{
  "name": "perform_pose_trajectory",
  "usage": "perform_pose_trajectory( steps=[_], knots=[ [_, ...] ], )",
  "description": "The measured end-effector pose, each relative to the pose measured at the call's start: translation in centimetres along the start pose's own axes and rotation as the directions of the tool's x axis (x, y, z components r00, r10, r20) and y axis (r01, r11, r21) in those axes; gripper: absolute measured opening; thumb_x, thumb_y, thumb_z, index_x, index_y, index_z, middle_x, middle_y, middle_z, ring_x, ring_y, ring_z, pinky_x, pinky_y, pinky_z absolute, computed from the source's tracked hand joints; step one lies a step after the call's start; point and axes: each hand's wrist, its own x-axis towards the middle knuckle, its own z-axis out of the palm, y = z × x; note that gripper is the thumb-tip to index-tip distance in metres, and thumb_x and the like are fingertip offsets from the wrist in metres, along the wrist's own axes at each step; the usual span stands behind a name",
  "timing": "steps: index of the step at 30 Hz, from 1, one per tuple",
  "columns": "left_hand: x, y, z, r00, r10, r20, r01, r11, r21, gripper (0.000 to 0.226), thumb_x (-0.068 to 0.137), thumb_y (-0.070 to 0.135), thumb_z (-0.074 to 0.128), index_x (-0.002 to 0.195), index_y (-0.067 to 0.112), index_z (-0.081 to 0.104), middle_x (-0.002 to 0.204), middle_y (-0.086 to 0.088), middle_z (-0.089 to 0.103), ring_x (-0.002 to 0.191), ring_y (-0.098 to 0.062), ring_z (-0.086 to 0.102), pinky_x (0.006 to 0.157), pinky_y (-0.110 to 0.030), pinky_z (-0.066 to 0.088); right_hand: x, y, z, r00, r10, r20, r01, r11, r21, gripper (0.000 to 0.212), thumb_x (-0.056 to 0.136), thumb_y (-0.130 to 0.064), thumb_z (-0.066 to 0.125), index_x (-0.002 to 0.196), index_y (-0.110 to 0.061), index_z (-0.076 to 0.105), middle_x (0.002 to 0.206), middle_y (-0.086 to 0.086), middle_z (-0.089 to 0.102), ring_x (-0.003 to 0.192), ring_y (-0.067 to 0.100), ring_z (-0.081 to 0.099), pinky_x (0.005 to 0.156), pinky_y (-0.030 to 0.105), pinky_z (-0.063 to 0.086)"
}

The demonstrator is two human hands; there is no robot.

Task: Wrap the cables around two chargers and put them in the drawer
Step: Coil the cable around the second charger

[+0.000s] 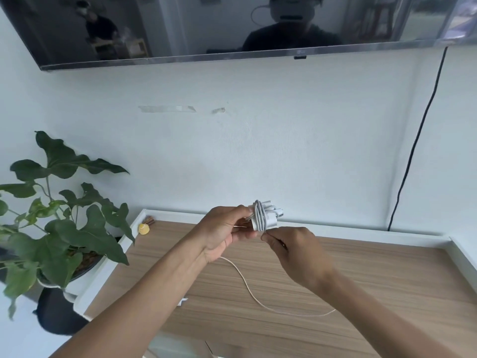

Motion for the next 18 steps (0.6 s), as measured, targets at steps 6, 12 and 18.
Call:
perform_pose_trajectory(
  steps=[6,12,18],
  knots=[
    [1.0,-0.9,0.3,0.987,0.075,-0.143,-0.039,0.969,0.242,0.015,0.089,0.011,0.065,0.078,0.0,0.067,0.079,-0.014,0.066,0.065,-0.017,0.064,0.065,-0.029,0.059,-0.5,-2.0,-2.5,0.991,0.023,0.131,0.009,0.972,-0.236,0.03,0.1,-0.038,0.036,0.092,-0.023,0.06,0.095,-0.004,0.067,0.087,0.027,0.061,0.069,0.033,0.042],
    [0.9,-1.7,0.4,0.99,0.106,-0.097,-0.059,0.914,0.402,0.006,0.081,0.012,0.068,0.076,0.008,0.069,0.072,-0.012,0.068,0.065,-0.023,0.063,0.082,-0.044,0.057,0.5,-3.0,-5.8,0.988,-0.054,0.143,0.1,0.936,-0.338,0.03,0.1,-0.037,0.038,0.096,-0.022,0.063,0.09,-0.005,0.064,0.082,0.028,0.061,0.063,0.031,0.038],
    [-0.2,-1.1,0.3,0.985,0.014,0.173,-0.076,0.93,0.359,0.011,0.084,0.009,0.069,0.091,0.001,0.066,0.081,-0.014,0.067,0.074,-0.025,0.063,0.065,-0.028,0.056,1.7,-0.7,-6.5,0.998,0.007,0.062,0.0,0.995,-0.104,0.017,0.095,-0.026,0.053,0.088,-0.029,0.069,0.079,-0.015,0.067,0.071,0.011,0.056,0.065,0.031,0.047]
  ],
)
